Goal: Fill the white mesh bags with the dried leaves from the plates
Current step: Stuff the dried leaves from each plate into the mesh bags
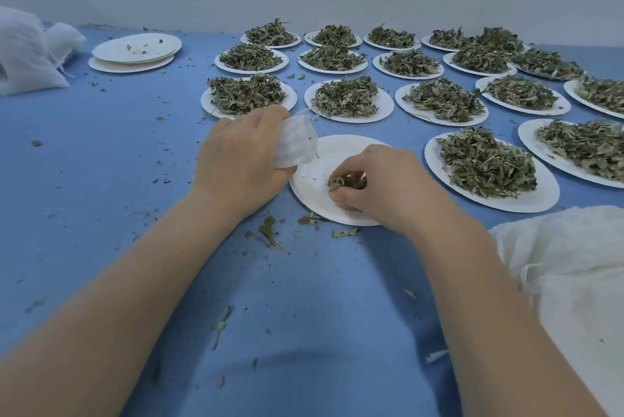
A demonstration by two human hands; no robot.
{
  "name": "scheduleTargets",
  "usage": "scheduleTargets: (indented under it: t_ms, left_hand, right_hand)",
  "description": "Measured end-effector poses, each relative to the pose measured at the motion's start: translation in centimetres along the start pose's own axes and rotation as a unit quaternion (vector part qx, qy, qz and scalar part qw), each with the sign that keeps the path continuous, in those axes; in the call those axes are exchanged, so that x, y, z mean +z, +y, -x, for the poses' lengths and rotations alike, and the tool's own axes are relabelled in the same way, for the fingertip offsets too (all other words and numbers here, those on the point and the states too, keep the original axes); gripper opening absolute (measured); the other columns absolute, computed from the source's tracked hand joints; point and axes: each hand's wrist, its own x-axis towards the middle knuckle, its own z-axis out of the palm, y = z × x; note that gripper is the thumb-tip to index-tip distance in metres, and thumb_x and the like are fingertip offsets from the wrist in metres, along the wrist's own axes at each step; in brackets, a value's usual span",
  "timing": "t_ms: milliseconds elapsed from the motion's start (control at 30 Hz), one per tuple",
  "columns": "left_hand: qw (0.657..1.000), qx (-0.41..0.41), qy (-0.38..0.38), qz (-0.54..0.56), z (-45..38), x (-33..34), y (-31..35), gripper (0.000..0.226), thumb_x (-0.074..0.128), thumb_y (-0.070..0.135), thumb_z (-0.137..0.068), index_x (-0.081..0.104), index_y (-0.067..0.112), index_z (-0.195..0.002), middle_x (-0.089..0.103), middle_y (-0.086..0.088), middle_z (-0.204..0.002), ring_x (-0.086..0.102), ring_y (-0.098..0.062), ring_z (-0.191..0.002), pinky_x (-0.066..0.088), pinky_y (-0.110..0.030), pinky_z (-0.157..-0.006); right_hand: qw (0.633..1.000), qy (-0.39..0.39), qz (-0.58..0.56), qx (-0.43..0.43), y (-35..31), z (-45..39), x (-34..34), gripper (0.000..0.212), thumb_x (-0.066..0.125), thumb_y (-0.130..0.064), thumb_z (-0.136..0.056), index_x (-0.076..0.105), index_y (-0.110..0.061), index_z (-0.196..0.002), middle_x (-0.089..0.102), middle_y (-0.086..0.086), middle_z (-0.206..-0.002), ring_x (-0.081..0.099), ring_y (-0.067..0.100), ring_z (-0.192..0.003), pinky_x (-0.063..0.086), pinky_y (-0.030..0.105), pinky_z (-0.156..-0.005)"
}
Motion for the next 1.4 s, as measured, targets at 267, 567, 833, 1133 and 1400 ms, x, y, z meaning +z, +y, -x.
scheduleTargets:
  t_ms: [267, 567, 833, 1133, 1400]
  left_hand:
    - [0.999, 0.022, -0.004, -0.025, 0.0, -0.1, 0.0, 0.041, 0.082, 0.013, -0.058, 0.063, -0.001, -0.092, 0.065, -0.015, -0.074, 0.057, -0.033, -0.056, 0.044, -0.033, -0.056]
    - [0.993, 0.089, -0.026, -0.073, -0.2, -0.1, 0.5, 0.037, 0.074, 0.014, -0.062, 0.062, -0.001, -0.094, 0.063, -0.014, -0.075, 0.06, -0.032, -0.062, 0.047, -0.037, -0.058]
    - [0.998, 0.043, -0.004, 0.04, 0.0, -0.2, 1.9, 0.046, 0.075, 0.025, -0.063, 0.062, 0.001, -0.1, 0.066, -0.007, -0.078, 0.059, -0.028, -0.065, 0.032, -0.023, -0.062]
    - [0.991, -0.031, -0.042, 0.122, -0.1, -0.7, 2.0, 0.059, 0.061, 0.039, -0.063, 0.058, 0.011, -0.114, 0.066, 0.0, -0.092, 0.058, -0.027, -0.076, 0.032, -0.025, -0.066]
    - [0.994, 0.064, -0.005, 0.084, 0.0, -0.5, 2.3, 0.055, 0.05, 0.04, -0.066, 0.065, -0.002, -0.099, 0.069, -0.01, -0.083, 0.064, -0.026, -0.071, 0.04, -0.029, -0.066]
  right_hand:
    - [0.996, 0.085, -0.013, 0.007, -0.1, 0.1, -0.2, 0.019, 0.056, -0.017, -0.091, 0.074, -0.019, -0.094, 0.072, 0.002, -0.087, 0.063, 0.018, -0.087, 0.04, 0.019, -0.071]
    - [0.978, 0.19, 0.008, -0.087, -0.2, -0.2, -0.2, 0.023, 0.053, -0.011, -0.091, 0.074, -0.016, -0.099, 0.064, 0.005, -0.097, 0.056, 0.017, -0.09, 0.04, 0.026, -0.077]
    - [0.945, 0.231, -0.192, -0.129, -1.5, 0.0, -0.3, 0.014, 0.063, 0.006, -0.075, 0.073, 0.001, -0.084, 0.067, 0.019, -0.082, 0.054, 0.021, -0.082, 0.044, 0.028, -0.072]
    - [0.945, 0.021, -0.276, -0.173, -1.2, 0.9, -1.8, 0.02, 0.043, 0.002, -0.091, 0.062, 0.006, -0.096, 0.058, 0.022, -0.098, 0.051, 0.037, -0.092, 0.045, 0.047, -0.08]
    - [0.958, 0.141, -0.212, -0.135, -2.4, 0.3, -0.3, 0.01, 0.064, -0.001, -0.073, 0.069, -0.002, -0.064, 0.063, 0.009, -0.066, 0.048, 0.018, -0.062, 0.036, 0.029, -0.057]
